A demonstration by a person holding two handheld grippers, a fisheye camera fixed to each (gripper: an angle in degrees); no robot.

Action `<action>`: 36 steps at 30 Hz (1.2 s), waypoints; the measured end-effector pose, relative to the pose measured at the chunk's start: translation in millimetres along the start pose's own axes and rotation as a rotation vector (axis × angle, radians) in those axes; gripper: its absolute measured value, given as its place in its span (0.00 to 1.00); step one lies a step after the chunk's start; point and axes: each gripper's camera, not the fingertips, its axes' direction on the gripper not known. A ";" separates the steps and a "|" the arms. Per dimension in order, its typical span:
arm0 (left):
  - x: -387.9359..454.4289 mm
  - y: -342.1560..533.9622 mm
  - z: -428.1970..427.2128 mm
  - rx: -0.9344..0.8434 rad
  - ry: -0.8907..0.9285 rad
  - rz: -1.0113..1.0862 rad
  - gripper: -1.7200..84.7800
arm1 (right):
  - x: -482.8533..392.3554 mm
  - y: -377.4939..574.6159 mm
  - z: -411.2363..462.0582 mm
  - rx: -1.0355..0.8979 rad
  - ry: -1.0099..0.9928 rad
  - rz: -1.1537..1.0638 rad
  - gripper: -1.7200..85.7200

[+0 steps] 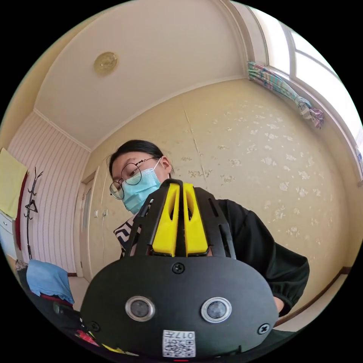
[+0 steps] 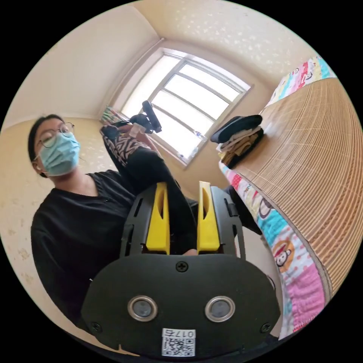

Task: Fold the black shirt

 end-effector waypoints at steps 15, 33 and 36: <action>121.2 -44.0 -24.8 -0.139 -1.146 -0.148 0.01 | -206.7 -38.0 -152.9 0.498 0.203 -0.292 0.04; 76.7 -236.5 95.9 -0.649 -1.810 0.148 0.01 | -359.1 -214.2 -63.8 0.583 0.955 -0.546 0.03; 6.4 -271.1 -6.6 -0.639 -1.884 -0.170 0.01 | -281.1 -293.4 -59.6 0.470 1.164 -0.326 0.03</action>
